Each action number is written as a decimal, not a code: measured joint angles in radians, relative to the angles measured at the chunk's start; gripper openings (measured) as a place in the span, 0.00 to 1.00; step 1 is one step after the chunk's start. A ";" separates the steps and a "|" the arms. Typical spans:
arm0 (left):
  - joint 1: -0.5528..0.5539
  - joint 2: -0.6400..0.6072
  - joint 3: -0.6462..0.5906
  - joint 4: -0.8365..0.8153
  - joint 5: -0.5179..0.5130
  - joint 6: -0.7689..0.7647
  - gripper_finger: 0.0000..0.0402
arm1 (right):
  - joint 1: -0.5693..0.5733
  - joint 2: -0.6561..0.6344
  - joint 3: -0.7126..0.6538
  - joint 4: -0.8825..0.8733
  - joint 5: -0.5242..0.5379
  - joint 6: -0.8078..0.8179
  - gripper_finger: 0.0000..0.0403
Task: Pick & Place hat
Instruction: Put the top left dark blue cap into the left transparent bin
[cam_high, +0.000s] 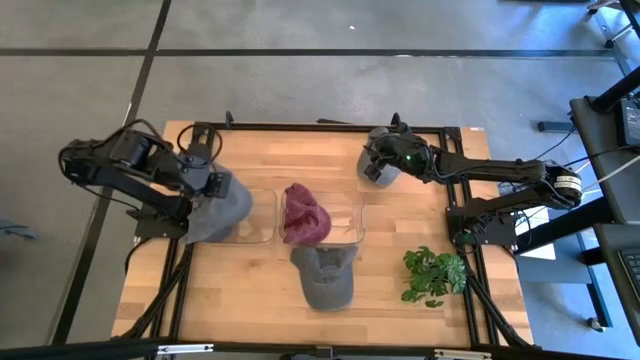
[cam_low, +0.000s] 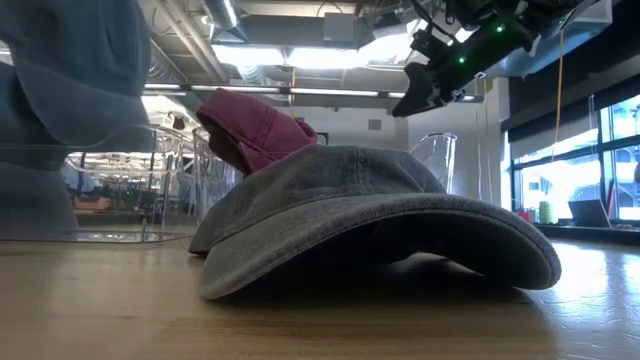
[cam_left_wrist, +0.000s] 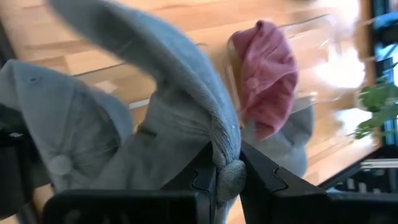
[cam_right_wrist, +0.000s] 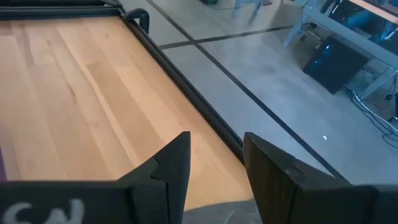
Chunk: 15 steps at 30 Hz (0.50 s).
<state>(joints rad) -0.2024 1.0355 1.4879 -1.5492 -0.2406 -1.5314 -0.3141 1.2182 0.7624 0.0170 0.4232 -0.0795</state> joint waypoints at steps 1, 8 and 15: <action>0.000 0.006 0.000 -0.008 0.005 -0.002 0.10 | 0.000 0.000 0.000 0.004 0.000 0.000 0.37; 0.000 0.046 0.000 -0.022 0.035 -0.004 0.09 | 0.000 0.000 0.000 0.026 0.000 -0.001 0.37; 0.008 0.114 0.000 -0.022 0.095 -0.039 0.10 | 0.000 0.000 0.000 0.024 -0.055 0.020 0.37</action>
<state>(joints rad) -0.1943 1.1498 1.4879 -1.5711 -0.1460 -1.5703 -0.3138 1.2182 0.7625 0.0411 0.3686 -0.0597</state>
